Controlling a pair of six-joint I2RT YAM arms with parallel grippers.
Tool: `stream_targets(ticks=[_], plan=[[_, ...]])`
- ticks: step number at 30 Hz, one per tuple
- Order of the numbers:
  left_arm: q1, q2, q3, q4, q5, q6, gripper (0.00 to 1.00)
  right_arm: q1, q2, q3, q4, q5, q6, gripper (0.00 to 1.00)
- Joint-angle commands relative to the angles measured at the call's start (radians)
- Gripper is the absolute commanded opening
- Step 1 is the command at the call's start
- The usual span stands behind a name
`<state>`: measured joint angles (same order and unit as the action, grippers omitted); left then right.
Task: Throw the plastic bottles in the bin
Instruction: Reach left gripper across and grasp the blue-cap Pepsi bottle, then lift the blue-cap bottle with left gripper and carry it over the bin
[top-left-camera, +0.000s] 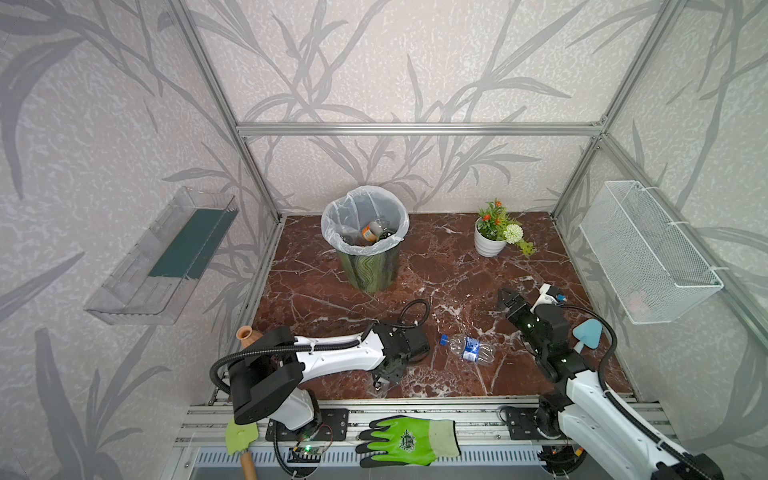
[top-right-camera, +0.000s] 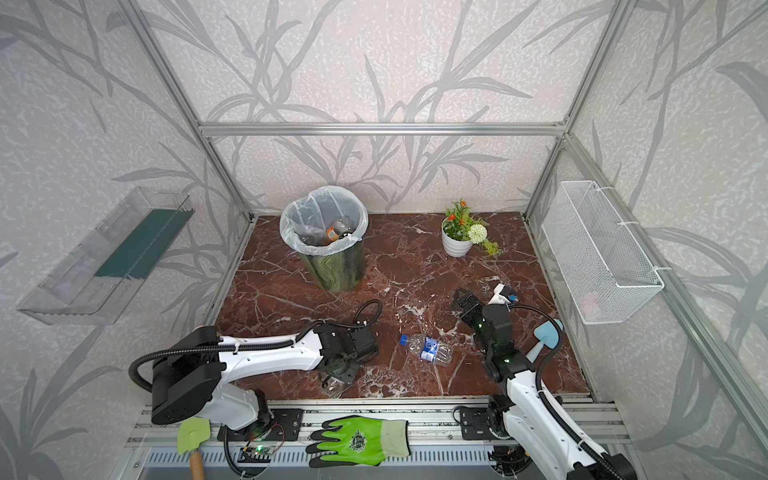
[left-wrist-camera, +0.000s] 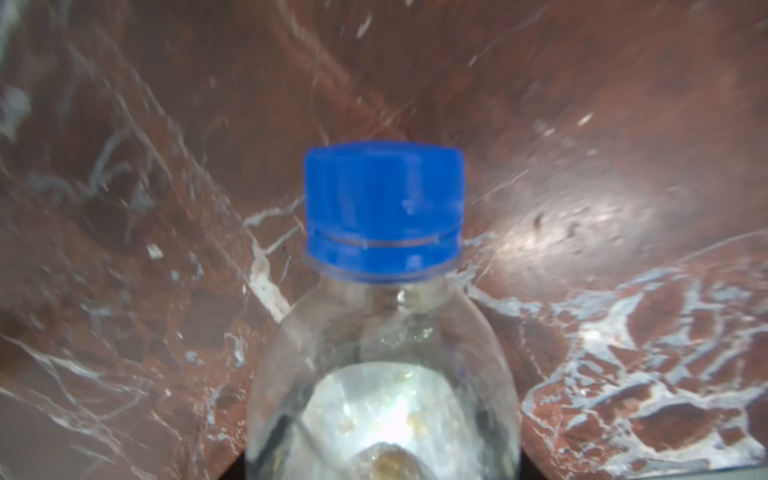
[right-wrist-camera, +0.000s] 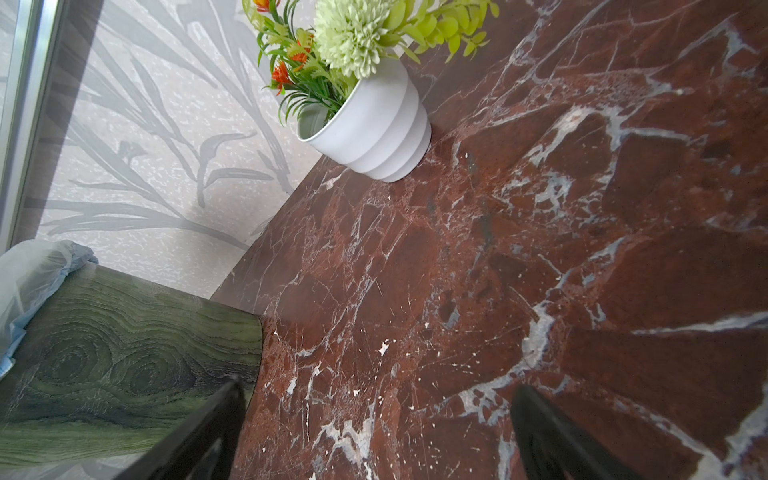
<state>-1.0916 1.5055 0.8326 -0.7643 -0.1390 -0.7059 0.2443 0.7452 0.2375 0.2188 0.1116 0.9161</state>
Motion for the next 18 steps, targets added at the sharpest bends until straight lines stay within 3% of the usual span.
stream_targets(ticks=[1, 11, 14, 18], plan=[[-0.001, -0.051, 0.059, 0.034, -0.082, 0.009, 0.42, -0.005, -0.011, 0.005, -0.001, 0.002, 0.001, 1.0], [0.017, -0.295, 0.176, 0.19, -0.33, 0.152, 0.37, -0.005, 0.032, 0.022, 0.032, -0.028, 0.009, 1.0], [0.018, -0.388, 0.244, 0.247, -0.441, 0.293, 0.37, -0.005, 0.043, 0.022, 0.047, -0.033, 0.009, 1.0], [0.017, -0.506, 0.319, 0.459, -0.562, 0.62, 0.36, -0.005, 0.058, 0.022, 0.066, -0.048, 0.014, 1.0]])
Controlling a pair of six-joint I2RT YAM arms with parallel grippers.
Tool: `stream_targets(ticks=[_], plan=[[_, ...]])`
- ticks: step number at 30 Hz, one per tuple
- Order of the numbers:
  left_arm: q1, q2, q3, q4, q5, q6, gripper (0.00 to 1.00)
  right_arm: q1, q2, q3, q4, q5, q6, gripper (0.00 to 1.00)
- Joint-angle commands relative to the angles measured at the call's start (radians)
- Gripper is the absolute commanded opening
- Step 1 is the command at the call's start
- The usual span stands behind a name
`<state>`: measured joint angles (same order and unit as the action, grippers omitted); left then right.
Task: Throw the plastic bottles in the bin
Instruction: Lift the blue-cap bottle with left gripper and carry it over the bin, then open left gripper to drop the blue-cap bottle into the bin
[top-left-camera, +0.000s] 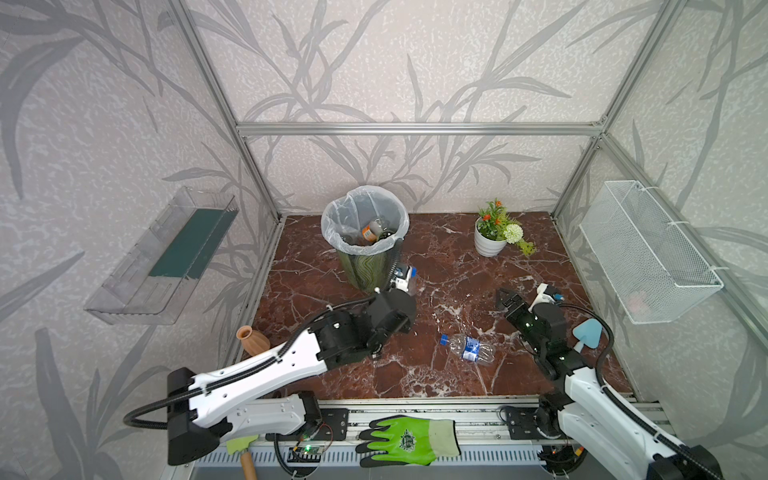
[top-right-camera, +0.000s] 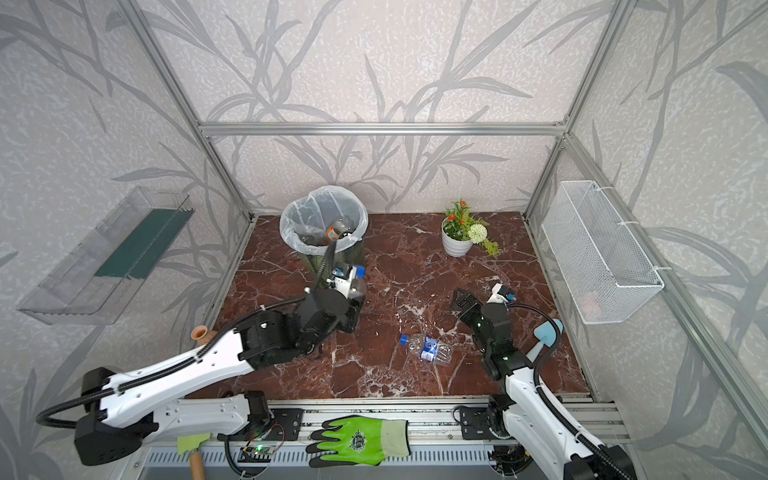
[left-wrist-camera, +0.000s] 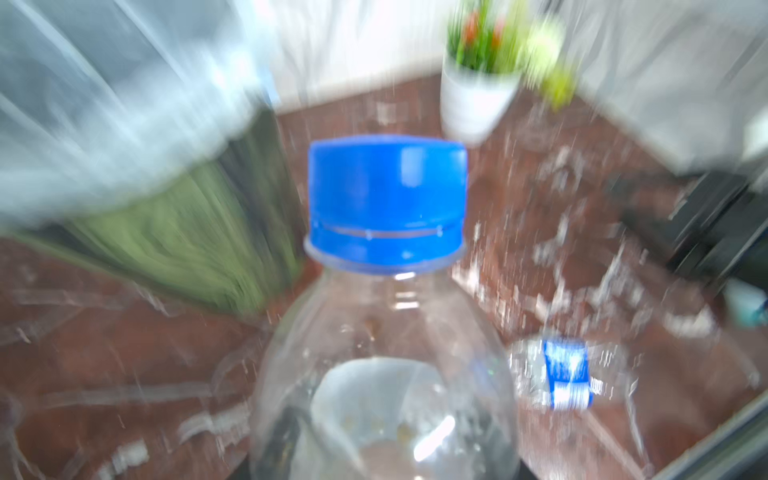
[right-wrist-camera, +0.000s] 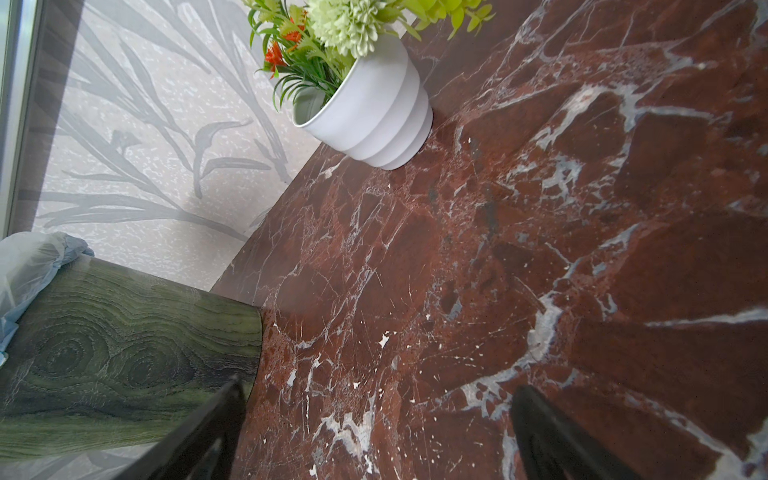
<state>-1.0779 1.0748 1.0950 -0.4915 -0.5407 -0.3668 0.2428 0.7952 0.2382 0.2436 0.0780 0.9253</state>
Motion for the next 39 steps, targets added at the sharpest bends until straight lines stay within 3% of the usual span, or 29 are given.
stream_targets(ticks=[1, 3, 6, 9, 11, 14, 17, 18, 20, 24, 28, 32, 39], plan=[[0.003, -0.099, 0.067, 0.253, -0.155, 0.365, 0.36, -0.004, 0.011, 0.023, 0.048, -0.02, 0.006, 0.99], [0.007, -0.141, 0.088, 0.394, -0.086, 0.554, 0.34, -0.003, 0.013, 0.025, 0.053, -0.027, 0.006, 0.99], [0.016, -0.153, 0.133, 0.533, -0.036, 0.745, 0.34, -0.004, 0.006, 0.027, 0.046, -0.026, 0.006, 0.99], [0.056, -0.13, 0.169, 0.613, 0.024, 0.847, 0.34, -0.003, -0.015, 0.027, 0.03, -0.021, 0.009, 0.99], [0.139, -0.113, 0.185, 0.63, 0.099, 0.805, 0.34, -0.003, -0.038, 0.026, 0.011, -0.016, 0.009, 0.99], [0.324, -0.064, 0.199, 0.633, 0.198, 0.636, 0.35, -0.003, -0.087, 0.024, -0.031, 0.0, 0.007, 0.99], [0.48, 0.052, 0.245, 0.518, 0.273, 0.479, 0.41, -0.004, -0.133, 0.021, -0.073, 0.019, 0.002, 0.99], [0.526, 0.102, 0.266, 0.463, 0.313, 0.428, 0.44, -0.004, -0.147, 0.02, -0.086, 0.024, 0.002, 0.99], [0.587, 0.203, 0.301, 0.39, 0.355, 0.357, 0.69, -0.004, -0.169, 0.016, -0.1, 0.03, 0.001, 0.99], [0.619, 0.303, 0.373, 0.274, 0.367, 0.351, 0.82, -0.005, -0.203, 0.02, -0.124, 0.034, -0.007, 0.99], [0.618, 0.201, 0.333, 0.332, 0.38, 0.375, 0.95, -0.005, -0.234, 0.019, -0.159, 0.052, -0.007, 0.99], [0.617, 0.072, 0.234, 0.436, 0.388, 0.407, 0.98, -0.005, -0.23, 0.027, -0.173, 0.038, 0.01, 0.99], [0.616, -0.075, 0.093, 0.43, 0.441, 0.358, 0.98, -0.005, -0.184, 0.089, -0.302, 0.008, 0.056, 0.98]])
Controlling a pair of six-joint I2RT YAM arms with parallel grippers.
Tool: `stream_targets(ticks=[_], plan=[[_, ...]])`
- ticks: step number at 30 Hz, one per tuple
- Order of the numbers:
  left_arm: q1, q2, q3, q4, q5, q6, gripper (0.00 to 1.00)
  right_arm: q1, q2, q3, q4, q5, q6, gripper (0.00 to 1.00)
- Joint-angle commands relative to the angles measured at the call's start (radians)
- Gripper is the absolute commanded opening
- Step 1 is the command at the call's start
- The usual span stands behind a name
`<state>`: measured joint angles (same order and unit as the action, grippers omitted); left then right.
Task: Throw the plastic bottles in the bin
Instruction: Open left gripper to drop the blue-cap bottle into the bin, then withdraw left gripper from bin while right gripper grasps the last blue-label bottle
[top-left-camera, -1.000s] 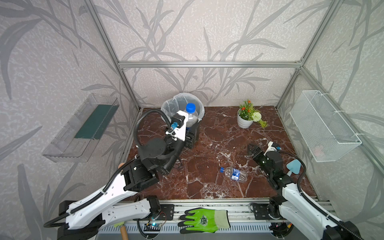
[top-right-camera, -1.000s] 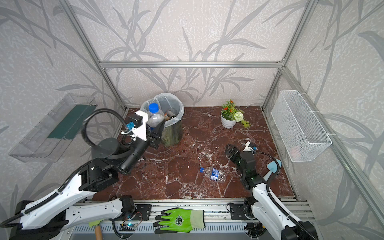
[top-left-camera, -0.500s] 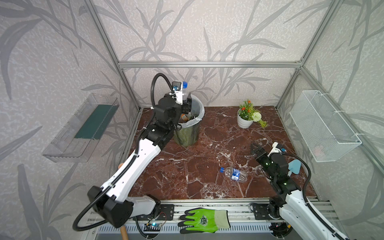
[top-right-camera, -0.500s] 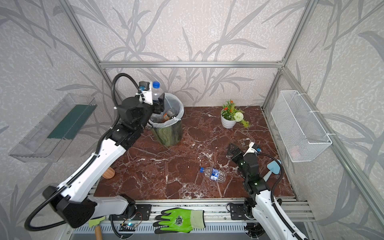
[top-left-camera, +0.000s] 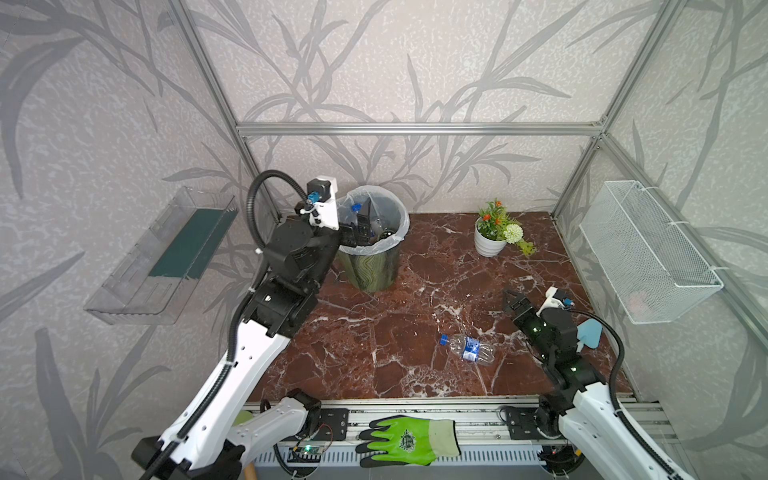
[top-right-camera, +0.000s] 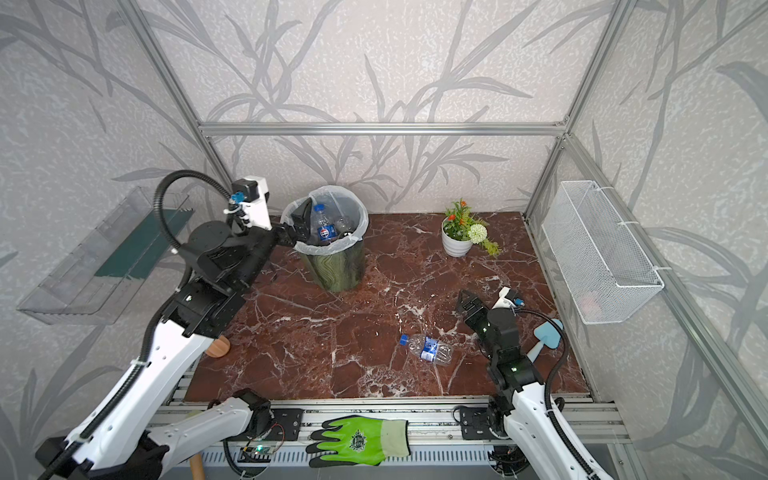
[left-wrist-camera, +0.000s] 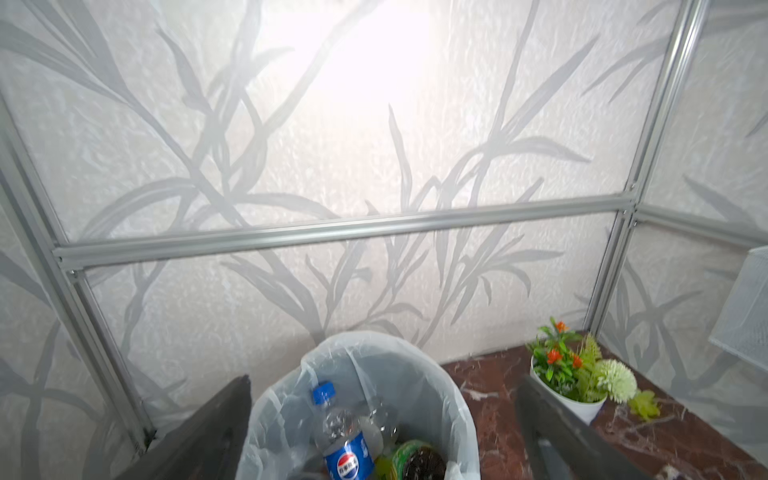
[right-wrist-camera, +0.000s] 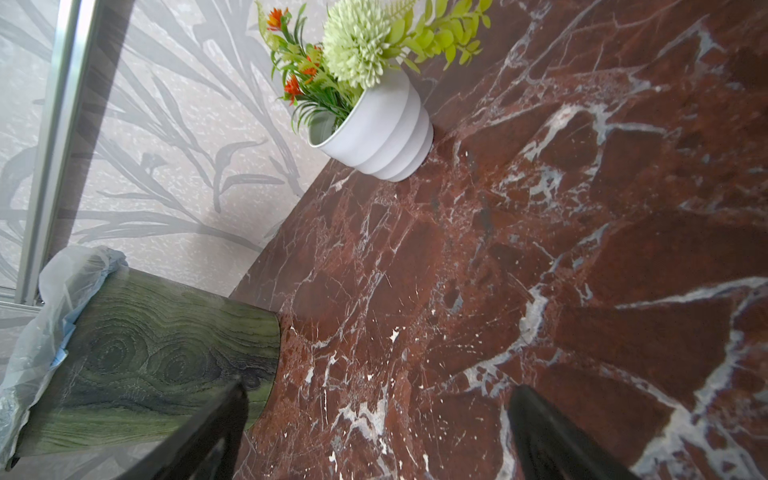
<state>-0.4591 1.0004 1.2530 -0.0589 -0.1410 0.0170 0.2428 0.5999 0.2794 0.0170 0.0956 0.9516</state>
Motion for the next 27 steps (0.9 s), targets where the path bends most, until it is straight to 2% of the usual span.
stream_targets(ticks=[1, 8, 19, 22, 27], plan=[[-0.003, -0.016, -0.095, -0.002, 0.044, -0.043, 0.98, -0.005, 0.02, 0.05, -0.095, -0.017, 0.049, 0.98], [-0.015, -0.127, -0.276, -0.039, 0.039, -0.135, 0.98, 0.004, 0.085, 0.071, -0.253, -0.17, 0.186, 0.97], [-0.017, -0.251, -0.383, -0.123, -0.034, -0.143, 0.98, 0.131, -0.037, 0.094, -0.545, -0.146, 0.433, 0.99], [-0.018, -0.252, -0.398, -0.119, -0.033, -0.148, 0.98, 0.193, -0.015, 0.089, -0.547, -0.18, 0.522, 0.99], [-0.018, -0.247, -0.407, -0.13, -0.036, -0.157, 0.98, 0.346, 0.064, 0.138, -0.565, -0.131, 0.639, 0.99]])
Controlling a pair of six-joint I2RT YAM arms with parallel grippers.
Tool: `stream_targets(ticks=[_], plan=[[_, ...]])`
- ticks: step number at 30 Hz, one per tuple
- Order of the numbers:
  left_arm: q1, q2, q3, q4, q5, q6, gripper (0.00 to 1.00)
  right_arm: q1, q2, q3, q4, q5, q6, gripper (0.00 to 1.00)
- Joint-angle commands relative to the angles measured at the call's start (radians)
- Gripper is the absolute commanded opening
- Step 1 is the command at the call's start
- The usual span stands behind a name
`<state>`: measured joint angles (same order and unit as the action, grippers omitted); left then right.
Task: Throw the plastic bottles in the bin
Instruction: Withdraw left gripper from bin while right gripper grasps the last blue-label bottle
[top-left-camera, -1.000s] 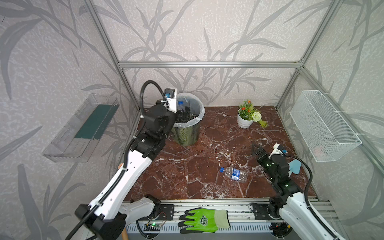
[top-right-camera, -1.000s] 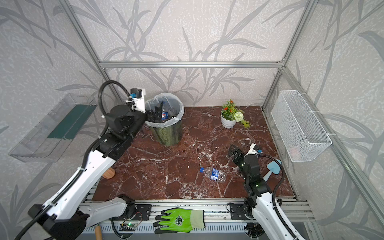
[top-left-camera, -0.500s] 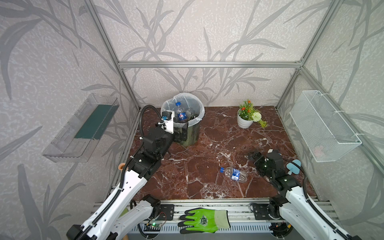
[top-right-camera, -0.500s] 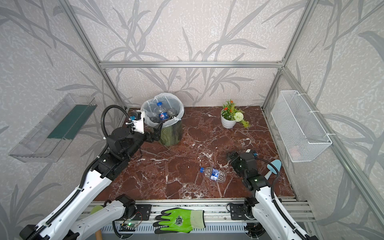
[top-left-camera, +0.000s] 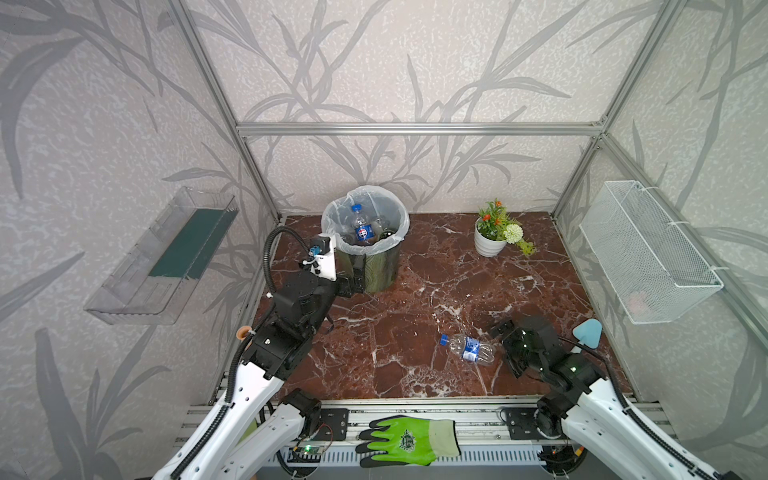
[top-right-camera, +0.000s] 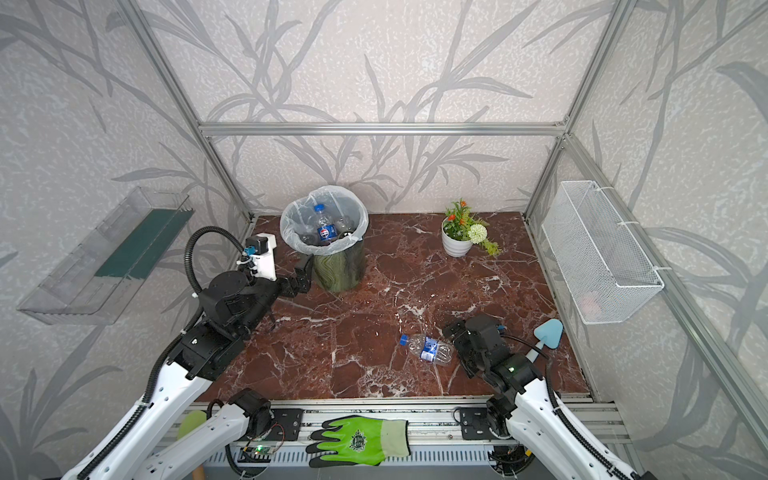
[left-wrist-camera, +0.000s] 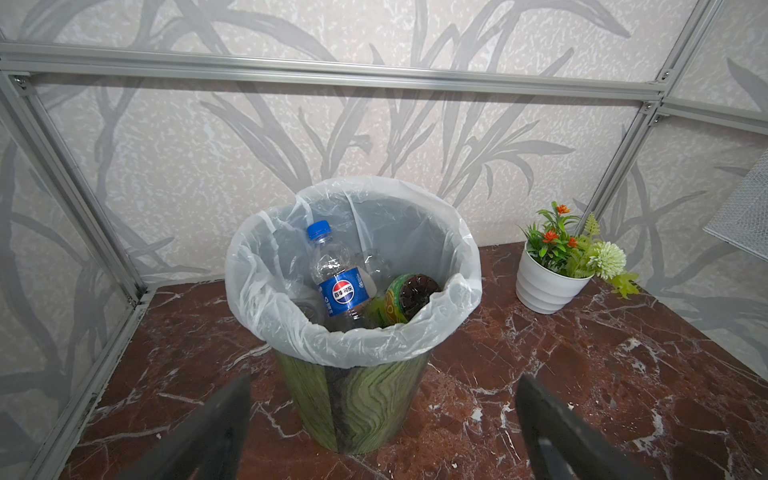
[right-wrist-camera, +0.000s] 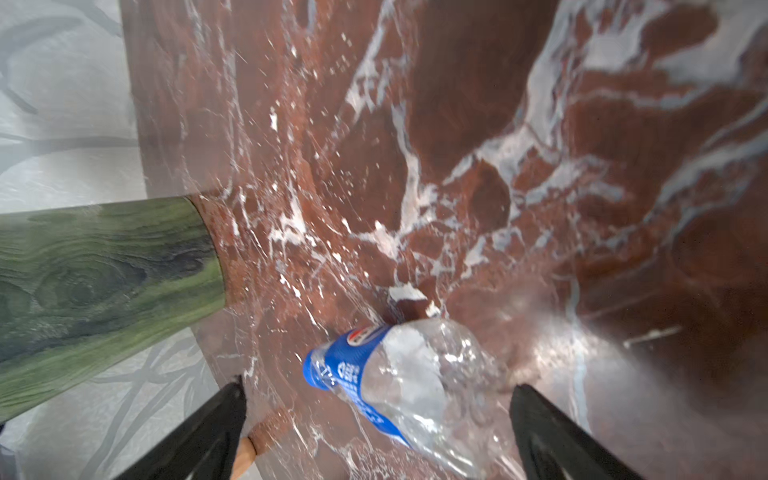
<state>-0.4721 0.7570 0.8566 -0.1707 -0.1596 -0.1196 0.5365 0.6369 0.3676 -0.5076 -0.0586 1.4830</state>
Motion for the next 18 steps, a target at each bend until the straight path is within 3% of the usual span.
stream_targets(ticks=[1, 7, 18], plan=[[-0.004, -0.006, -0.011, -0.023, -0.018, -0.02, 0.98, 0.084, 0.046, 0.059, -0.047, 0.031, 0.142, 0.99], [-0.005, -0.022, -0.015, -0.048, -0.031, -0.022, 0.98, 0.169, 0.139, 0.066, 0.032, 0.075, 0.243, 0.99], [-0.005, -0.035, -0.025, -0.065, -0.06, -0.023, 0.98, 0.179, 0.404, 0.089, 0.192, 0.091, 0.23, 0.99]])
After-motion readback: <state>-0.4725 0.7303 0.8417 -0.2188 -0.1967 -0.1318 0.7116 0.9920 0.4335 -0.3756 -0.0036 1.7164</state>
